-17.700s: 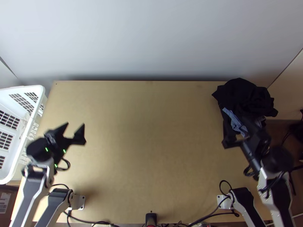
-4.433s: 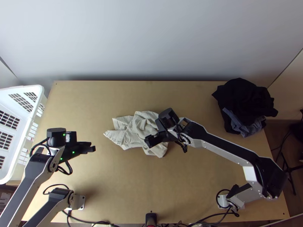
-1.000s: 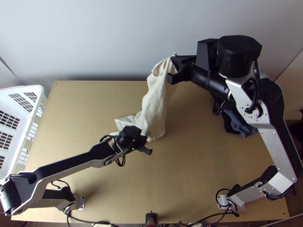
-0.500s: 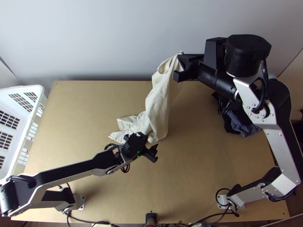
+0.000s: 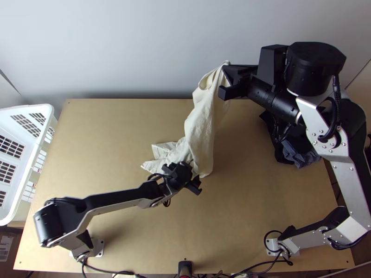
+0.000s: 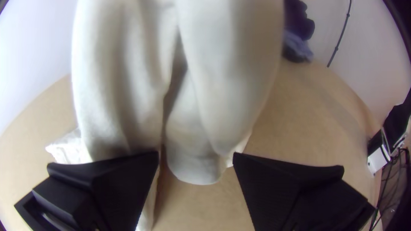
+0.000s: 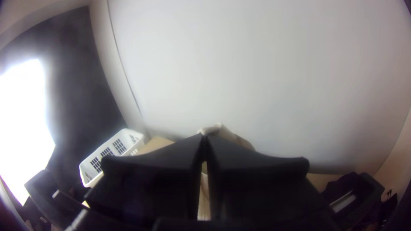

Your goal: Fold the t-shirt

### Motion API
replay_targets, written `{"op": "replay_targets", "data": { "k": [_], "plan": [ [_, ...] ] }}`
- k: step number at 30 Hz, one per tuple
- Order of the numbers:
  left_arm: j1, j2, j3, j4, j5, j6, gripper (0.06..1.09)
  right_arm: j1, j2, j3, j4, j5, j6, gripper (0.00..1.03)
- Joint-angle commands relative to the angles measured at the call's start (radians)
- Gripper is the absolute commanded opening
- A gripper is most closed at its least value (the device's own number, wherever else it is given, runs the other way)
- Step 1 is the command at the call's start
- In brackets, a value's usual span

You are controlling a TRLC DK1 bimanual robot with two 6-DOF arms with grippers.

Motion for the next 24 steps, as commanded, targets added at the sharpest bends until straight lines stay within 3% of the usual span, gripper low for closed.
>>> {"op": "replay_targets", "data": {
  "k": [1,4,5,10,17,24],
  "plan": [
    [-0.013,0.108,0.058,0.021,-0.011,-0.027,0.76,-0.001,-0.002,0.000,-0.001,0.002,0.006,0.03],
    [-0.014,0.139,0.081,0.039,-0.008,-0.042,0.14,-0.001,0.001,0.000,-0.001,0.002,0.006,0.03],
    [-0.011,0.148,0.087,0.030,-0.006,-0.045,0.10,-0.001,0.001,0.000,-0.001,0.002,0.006,0.03],
    [0.019,0.082,0.041,0.016,0.020,-0.061,0.10,-0.015,0.004,-0.009,-0.001,0.002,0.005,0.03],
    [0.110,-0.359,-0.157,-0.043,0.108,-0.053,0.10,-0.049,0.004,-0.018,-0.001,0.002,0.003,0.03],
    [0.285,-0.797,-0.206,-0.310,0.301,-0.062,0.10,-0.061,0.017,-0.018,0.011,0.002,0.005,0.03]
  ]
}}
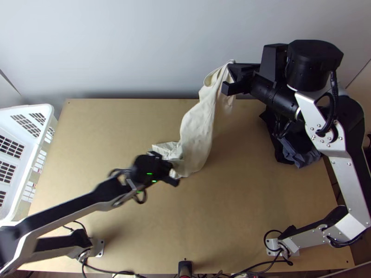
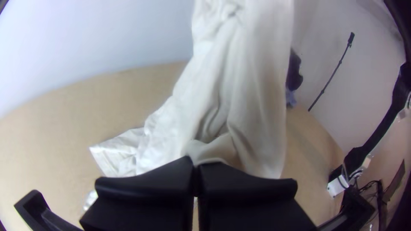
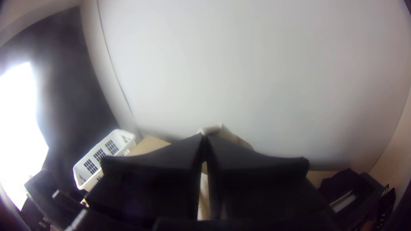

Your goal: Fold the t-shirt

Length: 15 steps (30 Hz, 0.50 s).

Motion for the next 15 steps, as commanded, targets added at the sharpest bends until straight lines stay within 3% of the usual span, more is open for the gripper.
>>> {"op": "replay_targets", "data": {
  "k": [1,5,10,15],
  "plan": [
    [0.173,-0.426,-0.065,-0.218,0.159,0.000,0.10,-0.018,0.012,0.000,0.010,0.000,0.001,0.03],
    [0.338,-0.576,-0.057,-0.345,0.243,0.023,0.09,-0.030,0.023,0.016,0.015,0.000,0.001,0.03],
    [0.708,-0.696,-0.049,-0.408,0.447,0.102,0.10,-0.067,0.025,0.019,0.016,0.000,0.001,0.03],
    [1.089,-0.674,-0.017,-0.439,0.720,0.168,0.10,-0.106,0.009,0.006,0.016,0.000,0.001,0.03]
  ]
}}
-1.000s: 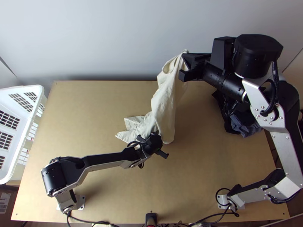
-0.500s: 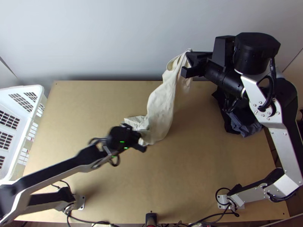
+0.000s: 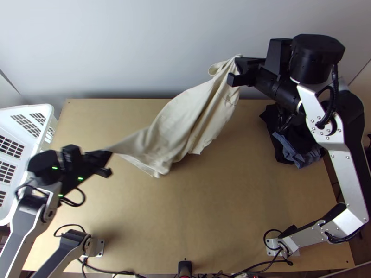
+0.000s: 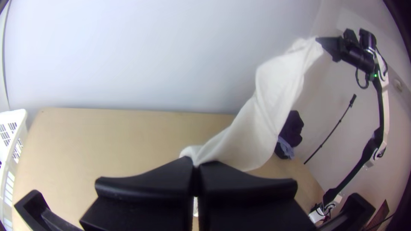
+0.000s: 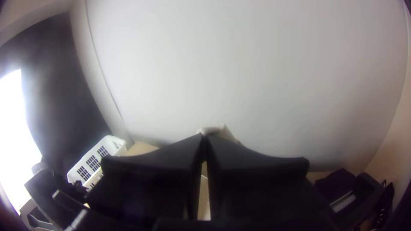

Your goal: Fold the t-shirt

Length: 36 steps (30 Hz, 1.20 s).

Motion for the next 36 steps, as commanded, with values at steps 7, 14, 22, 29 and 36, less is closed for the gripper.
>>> {"op": "replay_targets", "data": {
  "k": [7,14,22,29,36],
  "plan": [
    [0.437,0.036,-0.033,-0.066,0.323,0.065,0.10,-0.070,-0.027,-0.045,0.001,-0.003,0.013,0.03],
    [0.389,0.453,-0.010,-0.005,0.375,-0.013,0.24,-0.063,-0.024,-0.090,0.001,-0.003,0.020,0.03],
    [0.146,0.711,0.002,-0.063,0.582,-0.018,0.64,-0.051,-0.015,-0.137,0.003,-0.003,0.016,0.03],
    [0.098,0.829,0.069,-0.089,0.530,0.028,0.64,-0.040,-0.015,-0.153,0.003,-0.002,0.013,0.03],
    [0.089,0.752,0.149,-0.064,0.435,-0.082,0.74,-0.048,-0.020,-0.157,0.003,-0.002,0.015,0.03]
  ]
}}
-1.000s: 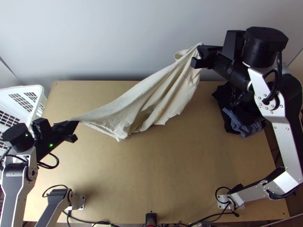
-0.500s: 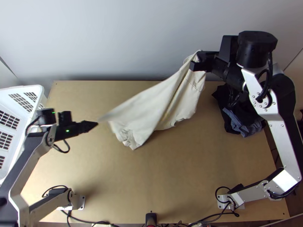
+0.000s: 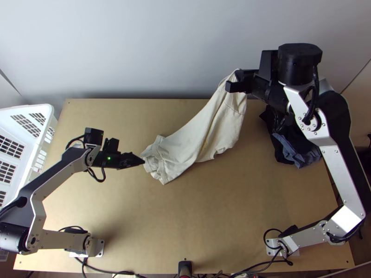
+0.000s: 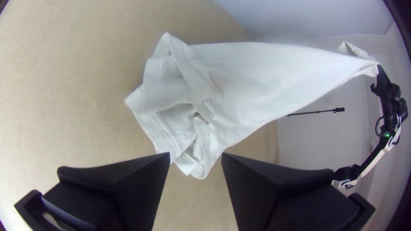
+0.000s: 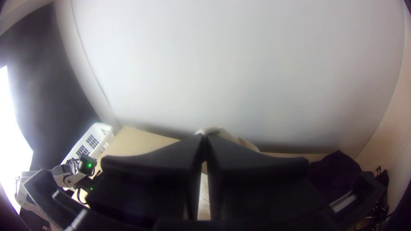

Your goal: Fold the t-shirt

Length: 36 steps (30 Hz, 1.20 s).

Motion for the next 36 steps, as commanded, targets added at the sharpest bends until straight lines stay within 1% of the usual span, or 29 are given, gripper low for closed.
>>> {"op": "replay_targets", "data": {
  "k": [1,5,7,9,14,20,25,30,33,35,36],
  "plan": [
    [-0.019,-0.013,0.092,0.012,-0.059,-0.089,0.74,-0.003,-0.003,-0.010,0.000,0.002,0.000,0.03],
    [-0.016,-0.012,0.145,0.049,-0.061,-0.141,0.74,-0.003,-0.005,-0.012,0.000,0.002,-0.002,0.03],
    [-0.023,0.031,0.168,0.061,-0.061,-0.161,0.75,-0.003,-0.005,-0.012,0.000,0.002,-0.003,0.03],
    [-0.033,0.090,0.187,0.078,-0.081,-0.172,0.75,-0.003,-0.006,-0.012,0.000,0.002,-0.003,0.03],
    [-0.078,0.223,0.242,0.087,-0.145,-0.166,0.75,-0.004,-0.009,-0.007,0.000,0.002,-0.006,0.03],
    [-0.102,0.329,0.317,0.096,-0.171,-0.177,0.75,-0.003,-0.020,-0.010,0.000,0.002,-0.010,0.03],
    [-0.136,0.375,0.339,0.122,-0.208,-0.189,0.75,-0.003,-0.031,-0.018,-0.002,0.002,-0.011,0.03],
    [-0.158,0.406,0.363,0.128,-0.211,-0.234,0.75,-0.007,-0.037,-0.027,-0.002,0.002,-0.013,0.03],
    [-0.159,0.421,0.382,0.133,-0.182,-0.284,0.75,-0.009,-0.038,-0.036,-0.002,0.002,-0.013,0.03],
    [-0.154,0.427,0.395,0.144,-0.179,-0.312,0.75,-0.007,-0.040,-0.042,-0.002,0.002,-0.011,0.03],
    [-0.148,0.430,0.398,0.165,-0.179,-0.342,0.75,-0.007,-0.042,-0.047,-0.002,0.002,-0.011,0.03]
  ]
}}
